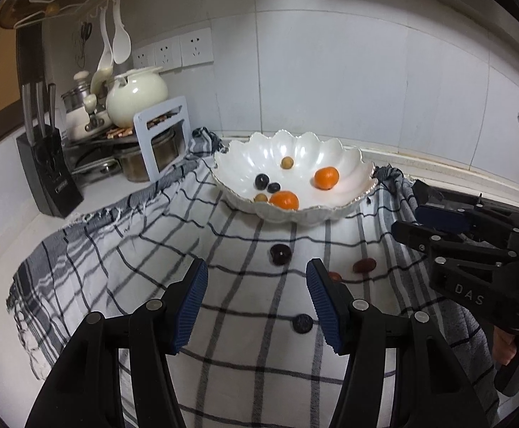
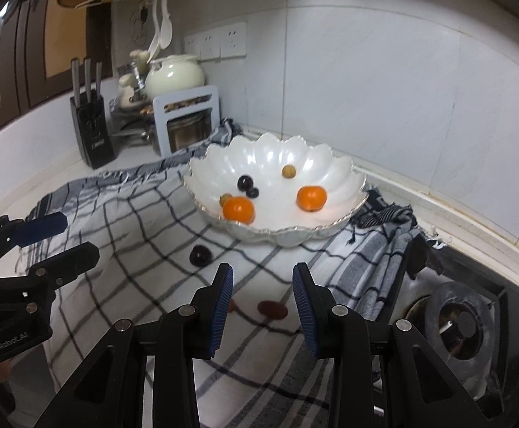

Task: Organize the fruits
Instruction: 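Move the left tool to the dark blueberry while the right tool approaches the red date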

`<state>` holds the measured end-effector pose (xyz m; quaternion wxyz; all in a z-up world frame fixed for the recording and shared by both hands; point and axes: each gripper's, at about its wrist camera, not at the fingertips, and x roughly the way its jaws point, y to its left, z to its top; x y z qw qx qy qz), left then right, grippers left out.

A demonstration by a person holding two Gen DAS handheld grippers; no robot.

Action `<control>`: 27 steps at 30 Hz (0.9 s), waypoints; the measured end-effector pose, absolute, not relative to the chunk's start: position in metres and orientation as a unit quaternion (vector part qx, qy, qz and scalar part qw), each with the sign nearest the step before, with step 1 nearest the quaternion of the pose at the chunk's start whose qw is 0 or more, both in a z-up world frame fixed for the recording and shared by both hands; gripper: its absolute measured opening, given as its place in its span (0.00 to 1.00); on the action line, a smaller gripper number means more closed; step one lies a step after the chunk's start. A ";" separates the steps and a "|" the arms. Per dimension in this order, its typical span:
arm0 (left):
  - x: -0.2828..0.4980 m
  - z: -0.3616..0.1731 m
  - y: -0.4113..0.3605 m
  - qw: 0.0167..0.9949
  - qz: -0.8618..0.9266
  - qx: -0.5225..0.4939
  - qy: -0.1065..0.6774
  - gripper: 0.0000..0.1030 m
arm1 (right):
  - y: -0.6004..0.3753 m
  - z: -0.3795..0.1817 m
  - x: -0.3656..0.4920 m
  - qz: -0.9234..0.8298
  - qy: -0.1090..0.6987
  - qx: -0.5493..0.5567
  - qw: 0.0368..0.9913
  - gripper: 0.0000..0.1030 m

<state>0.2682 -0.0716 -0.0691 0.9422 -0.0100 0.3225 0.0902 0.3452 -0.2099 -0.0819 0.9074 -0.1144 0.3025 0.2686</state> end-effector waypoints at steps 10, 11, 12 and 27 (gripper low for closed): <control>0.272 -0.090 -0.084 0.936 0.090 0.006 0.340 0.55 | -0.208 -0.107 0.358 0.283 0.337 -0.132 0.888 0.35; 0.272 -0.093 -0.085 0.935 0.090 0.008 0.344 0.55 | -0.208 -0.110 0.360 0.284 0.340 -0.132 0.887 0.35; 0.273 -0.096 -0.086 0.934 0.089 0.009 0.347 0.55 | -0.207 -0.112 0.361 0.284 0.344 -0.132 0.886 0.35; 0.290 -0.131 -0.095 0.917 0.076 0.006 0.391 0.50 | -0.203 -0.143 0.383 0.275 0.394 -0.131 0.867 0.35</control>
